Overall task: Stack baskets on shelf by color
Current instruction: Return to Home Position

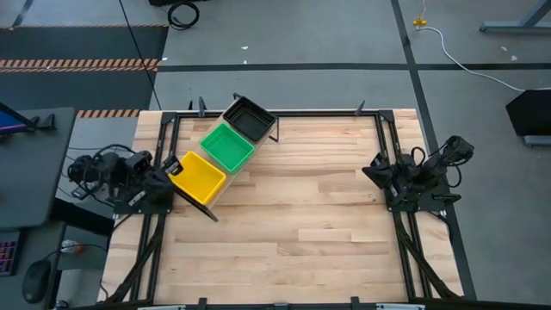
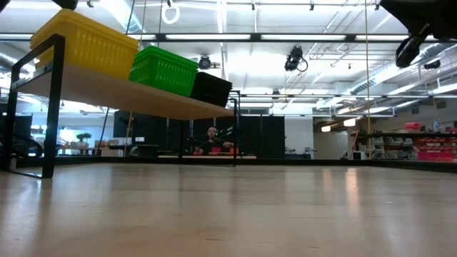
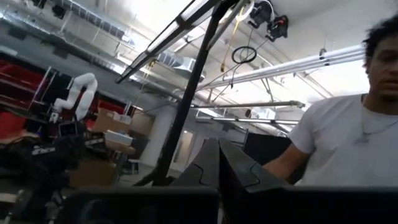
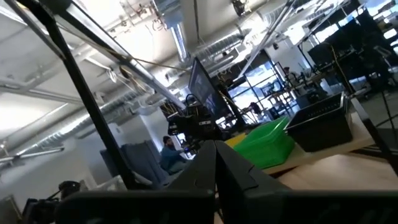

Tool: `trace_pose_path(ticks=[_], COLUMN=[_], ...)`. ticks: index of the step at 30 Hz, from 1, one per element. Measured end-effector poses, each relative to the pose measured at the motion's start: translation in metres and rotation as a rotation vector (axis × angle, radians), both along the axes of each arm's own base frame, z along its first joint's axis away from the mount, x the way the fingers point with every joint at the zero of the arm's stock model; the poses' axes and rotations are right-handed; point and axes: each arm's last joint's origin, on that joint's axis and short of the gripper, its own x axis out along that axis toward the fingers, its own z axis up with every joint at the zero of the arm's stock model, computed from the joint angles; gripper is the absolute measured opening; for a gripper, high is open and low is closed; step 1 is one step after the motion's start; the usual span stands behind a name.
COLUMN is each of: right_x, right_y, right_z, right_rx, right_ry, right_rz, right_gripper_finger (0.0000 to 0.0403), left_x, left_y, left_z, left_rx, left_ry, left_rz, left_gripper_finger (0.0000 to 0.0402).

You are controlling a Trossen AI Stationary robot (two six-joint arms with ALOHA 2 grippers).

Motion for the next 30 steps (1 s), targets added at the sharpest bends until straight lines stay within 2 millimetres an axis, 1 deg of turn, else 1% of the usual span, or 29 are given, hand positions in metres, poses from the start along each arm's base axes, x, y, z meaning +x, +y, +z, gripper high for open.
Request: trace_pose_path(ticks=[3, 8, 10, 14, 19, 25, 28, 30], right_x=[0.0, 0.001, 0.002, 0.002, 0.002, 0.002, 0.002, 0.002], right_y=[0.0, 0.0, 0.0, 0.0, 0.0, 0.0, 0.0, 0.0], right_z=[0.0, -0.003, -0.004, -0.004, -0.004, -0.004, -0.004, -0.004], right_rx=[-0.024, -0.043, -0.042, -0.04, -0.039, -0.043, -0.039, -0.039], right_ry=[0.004, 0.046, 0.059, 0.059, 0.059, 0.059, 0.058, 0.058], right_rz=[-0.01, -0.056, -0.063, -0.062, -0.062, -0.064, -0.062, -0.062], right_gripper_finger=[0.0007, 0.0008, 0.0008, 0.0008, 0.0009, 0.0009, 0.0009, 0.0009], left_x=[0.0, 0.001, 0.003, 0.009, 0.014, 0.022, 0.022, 0.021], left_y=[-0.001, -0.003, -0.005, -0.007, -0.007, -0.007, -0.007, -0.006], left_z=[0.0, -0.003, -0.008, -0.025, -0.038, -0.059, -0.06, -0.058], left_rx=[0.016, 0.096, 0.131, 0.162, 0.141, 0.078, 0.059, 0.053], left_ry=[-0.011, -0.04, -0.045, -0.05, -0.037, 0.064, 0.082, 0.057], left_rz=[-0.002, 0.019, 0.042, 0.101, 0.148, 0.194, 0.204, 0.204], left_gripper_finger=[0.0, 0.0, 0.0, 0.0, 0.0, 0.0, 0.0, 0.0002])
